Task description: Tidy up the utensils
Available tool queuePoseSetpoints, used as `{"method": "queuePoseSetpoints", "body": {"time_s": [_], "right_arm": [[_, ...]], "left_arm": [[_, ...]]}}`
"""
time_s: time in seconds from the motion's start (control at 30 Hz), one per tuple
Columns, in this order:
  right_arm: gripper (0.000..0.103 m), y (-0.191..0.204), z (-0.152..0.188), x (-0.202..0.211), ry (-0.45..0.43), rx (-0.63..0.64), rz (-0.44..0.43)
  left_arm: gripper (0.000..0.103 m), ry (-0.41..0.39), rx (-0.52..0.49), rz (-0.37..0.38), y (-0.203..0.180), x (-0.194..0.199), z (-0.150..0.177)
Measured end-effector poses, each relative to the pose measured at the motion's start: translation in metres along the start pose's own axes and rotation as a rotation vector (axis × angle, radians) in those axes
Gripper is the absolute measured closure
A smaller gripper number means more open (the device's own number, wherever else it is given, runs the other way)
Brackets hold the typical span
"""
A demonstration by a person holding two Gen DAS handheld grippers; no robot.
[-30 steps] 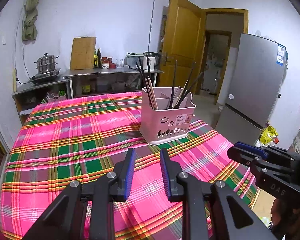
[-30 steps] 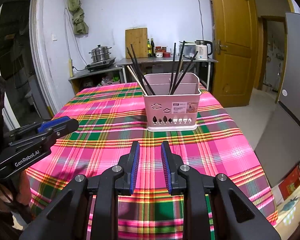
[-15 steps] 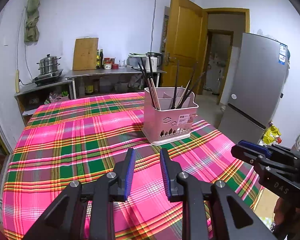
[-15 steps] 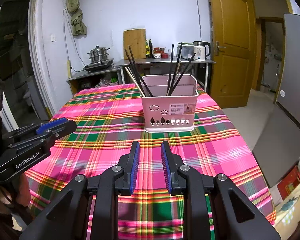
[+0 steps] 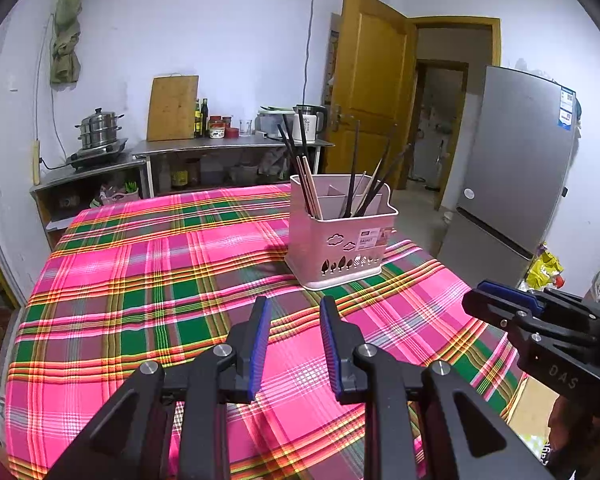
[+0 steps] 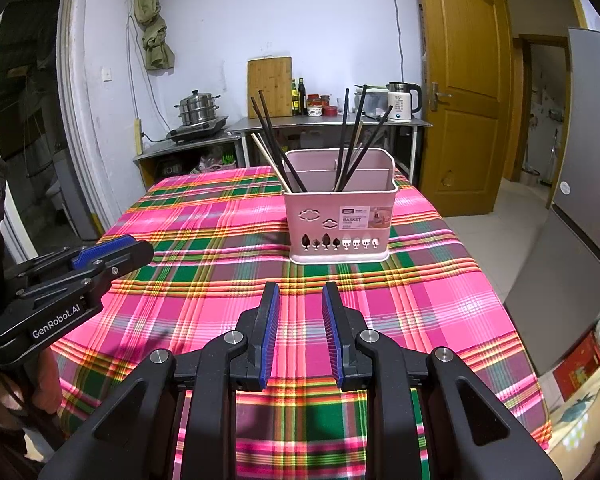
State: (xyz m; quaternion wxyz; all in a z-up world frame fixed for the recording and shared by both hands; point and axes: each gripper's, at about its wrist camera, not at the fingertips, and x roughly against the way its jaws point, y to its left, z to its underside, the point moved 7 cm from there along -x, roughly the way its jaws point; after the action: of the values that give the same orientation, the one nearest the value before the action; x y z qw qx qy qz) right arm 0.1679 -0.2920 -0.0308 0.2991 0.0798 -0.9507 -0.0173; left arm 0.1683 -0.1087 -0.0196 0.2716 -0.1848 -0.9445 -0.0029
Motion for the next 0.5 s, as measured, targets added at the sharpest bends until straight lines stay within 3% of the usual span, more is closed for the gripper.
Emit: {"method": "queuePoseSetpoints", "body": {"time_s": [0.5], "right_arm": [[0.080, 0.0012, 0.0017, -0.0021, 0.005, 0.003, -0.001]], "left_arm": [[0.078, 0.001, 0.005, -0.002, -0.0005, 0.0010, 0.0020]]}}
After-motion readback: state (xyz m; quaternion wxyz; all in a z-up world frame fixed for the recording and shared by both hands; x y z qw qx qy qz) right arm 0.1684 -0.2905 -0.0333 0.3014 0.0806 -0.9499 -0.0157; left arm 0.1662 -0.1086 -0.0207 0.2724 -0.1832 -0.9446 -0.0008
